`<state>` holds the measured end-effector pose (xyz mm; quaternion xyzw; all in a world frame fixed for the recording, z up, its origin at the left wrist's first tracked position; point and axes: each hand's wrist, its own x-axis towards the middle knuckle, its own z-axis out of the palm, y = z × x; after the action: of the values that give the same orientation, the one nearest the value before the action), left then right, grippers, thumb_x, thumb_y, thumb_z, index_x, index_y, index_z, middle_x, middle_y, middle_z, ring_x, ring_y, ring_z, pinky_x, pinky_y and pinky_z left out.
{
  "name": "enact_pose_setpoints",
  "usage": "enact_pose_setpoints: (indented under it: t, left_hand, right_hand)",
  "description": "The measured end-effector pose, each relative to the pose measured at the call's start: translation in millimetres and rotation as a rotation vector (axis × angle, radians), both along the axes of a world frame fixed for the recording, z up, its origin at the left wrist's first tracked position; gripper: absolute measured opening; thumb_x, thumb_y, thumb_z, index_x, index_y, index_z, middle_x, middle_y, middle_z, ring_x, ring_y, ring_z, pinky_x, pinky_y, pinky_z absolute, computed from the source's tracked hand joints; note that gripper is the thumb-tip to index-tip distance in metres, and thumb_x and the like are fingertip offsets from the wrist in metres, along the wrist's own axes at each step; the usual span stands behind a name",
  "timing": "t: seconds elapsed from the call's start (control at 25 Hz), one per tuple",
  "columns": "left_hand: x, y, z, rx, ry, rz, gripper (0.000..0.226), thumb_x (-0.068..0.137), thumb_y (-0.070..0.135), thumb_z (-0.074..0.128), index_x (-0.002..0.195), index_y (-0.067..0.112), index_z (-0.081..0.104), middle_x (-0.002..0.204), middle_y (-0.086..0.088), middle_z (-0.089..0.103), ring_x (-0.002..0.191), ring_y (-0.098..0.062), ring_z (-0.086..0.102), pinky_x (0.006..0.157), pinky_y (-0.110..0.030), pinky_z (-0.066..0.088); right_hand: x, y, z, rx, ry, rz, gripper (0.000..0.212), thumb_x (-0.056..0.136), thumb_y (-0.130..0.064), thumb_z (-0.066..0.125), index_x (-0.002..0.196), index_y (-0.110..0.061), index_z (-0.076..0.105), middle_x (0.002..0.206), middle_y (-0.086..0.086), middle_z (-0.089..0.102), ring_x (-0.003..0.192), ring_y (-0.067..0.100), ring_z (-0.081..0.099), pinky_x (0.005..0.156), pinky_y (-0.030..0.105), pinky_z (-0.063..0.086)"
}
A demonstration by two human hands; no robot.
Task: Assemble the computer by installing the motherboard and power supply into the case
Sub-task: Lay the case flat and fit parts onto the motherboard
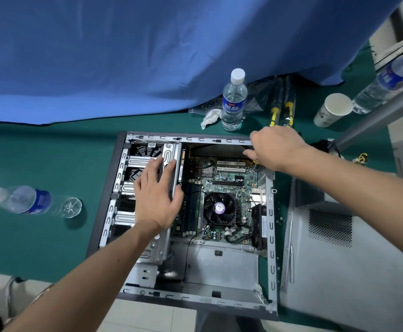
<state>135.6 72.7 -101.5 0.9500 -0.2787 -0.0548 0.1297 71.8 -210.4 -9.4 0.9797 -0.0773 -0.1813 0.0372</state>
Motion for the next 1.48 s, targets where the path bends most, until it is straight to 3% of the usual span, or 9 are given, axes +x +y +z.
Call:
enact_pose_setpoints:
  t: [0.28, 0.4, 0.48, 0.6, 0.72, 0.88, 0.96, 1.12, 1.48]
  left_hand:
    - [-1.9, 2.1, -1.6, -0.005, 0.008, 0.01, 0.061, 0.089, 0.046, 0.036, 0.146, 0.028, 0.039, 0.155, -0.005, 0.028, 0.144, -0.025, 0.023, 0.113, -0.051, 0.025]
    - [-1.7, 2.8, -0.6, 0.001, 0.01, 0.006, 0.06, 0.089, 0.046, 0.035, 0.146, 0.027, 0.039, 0.155, -0.005, 0.028, 0.144, -0.025, 0.023, 0.114, -0.051, 0.024]
    - [-0.1, 1.2, 0.8, 0.009, -0.003, 0.007, 0.06, 0.089, 0.047, 0.034, 0.146, 0.027, 0.04, 0.154, -0.006, 0.029, 0.144, -0.024, 0.024, 0.114, -0.051, 0.023]
    - [1.5, -1.5, 3.4, 0.028, -0.011, 0.0, 0.061, 0.09, 0.047, 0.031, 0.147, 0.026, 0.041, 0.154, -0.007, 0.03, 0.144, -0.023, 0.025, 0.114, -0.052, 0.022]
    - [-2.1, -3.1, 4.9, 0.03, 0.024, 0.013, 0.063, 0.089, 0.045, 0.033, 0.149, 0.026, 0.038, 0.158, -0.007, 0.026, 0.148, -0.021, 0.02, 0.118, -0.052, 0.016]
    - [-13.7, -15.8, 3.2, 0.112, 0.079, 0.118, 0.074, 0.085, 0.044, 0.047, 0.153, 0.026, 0.023, 0.165, -0.003, 0.007, 0.152, -0.019, 0.0, 0.122, -0.05, -0.003]
    - [-16.8, -19.6, 3.1, 0.157, 0.027, 0.131, 0.077, 0.084, 0.045, 0.05, 0.153, 0.023, 0.023, 0.165, -0.004, 0.006, 0.152, -0.02, -0.001, 0.121, -0.05, -0.002]
    - [-17.0, -19.0, 4.1, 0.129, 0.001, 0.148, 0.077, 0.08, 0.043, 0.05, 0.151, 0.021, 0.029, 0.164, -0.006, 0.012, 0.152, -0.022, 0.005, 0.121, -0.051, 0.002]
    - [-20.2, -23.5, 2.3, 0.116, 0.003, 0.169, 0.078, 0.078, 0.046, 0.045, 0.15, 0.022, 0.03, 0.163, -0.004, 0.014, 0.152, -0.021, 0.008, 0.121, -0.053, 0.006]
  right_hand:
    - [-14.4, -8.3, 25.8, 0.196, -0.172, -0.162, 0.026, 0.09, -0.04, 0.054, 0.084, -0.015, 0.054, 0.063, -0.003, 0.044, 0.064, 0.027, 0.049, 0.055, 0.032, 0.034]
    - [-35.1, -27.0, 31.3, 0.694, -0.156, -0.624, 0.019, 0.086, -0.033, 0.064, 0.084, -0.014, 0.063, 0.067, 0.004, 0.065, 0.056, 0.019, 0.061, 0.052, 0.028, 0.046]
    - [-57.4, -31.8, 26.0, 1.132, -0.047, -0.903, 0.013, 0.09, -0.018, 0.065, 0.094, -0.005, 0.062, 0.081, 0.015, 0.071, 0.062, 0.022, 0.069, 0.063, 0.037, 0.06]
    - [-93.4, -28.9, 11.4, 1.452, 0.146, -1.009, 0.019, 0.093, -0.001, 0.058, 0.111, -0.005, 0.057, 0.09, 0.021, 0.069, 0.078, 0.033, 0.073, 0.07, 0.041, 0.062]
    - [-126.4, -15.8, -9.1, 1.415, 0.185, -0.959, 0.029, 0.089, 0.008, 0.05, 0.11, -0.008, 0.062, 0.09, 0.015, 0.066, 0.082, 0.026, 0.071, 0.079, 0.039, 0.056]
    - [-170.6, 12.4, -50.3, 1.1, 0.0, -0.908, 0.004, 0.09, -0.012, 0.066, 0.088, -0.015, 0.067, 0.069, 0.003, 0.063, 0.055, 0.012, 0.055, 0.057, 0.031, 0.048]
    - [-194.1, 29.6, -76.5, 0.986, -0.061, -0.969, 0.008, 0.091, -0.018, 0.068, 0.083, -0.018, 0.068, 0.065, 0.003, 0.065, 0.051, 0.014, 0.054, 0.051, 0.031, 0.049]
    - [-224.9, 56.4, -122.4, 0.902, -0.017, -1.04, 0.008, 0.089, -0.019, 0.071, 0.088, -0.012, 0.073, 0.076, 0.009, 0.071, 0.064, 0.027, 0.063, 0.072, 0.046, 0.057]
    - [-238.8, 66.6, -157.5, 0.828, 0.003, -1.062, 0.006, 0.085, -0.015, 0.075, 0.082, -0.011, 0.072, 0.065, 0.004, 0.068, 0.055, 0.018, 0.06, 0.057, 0.031, 0.051]
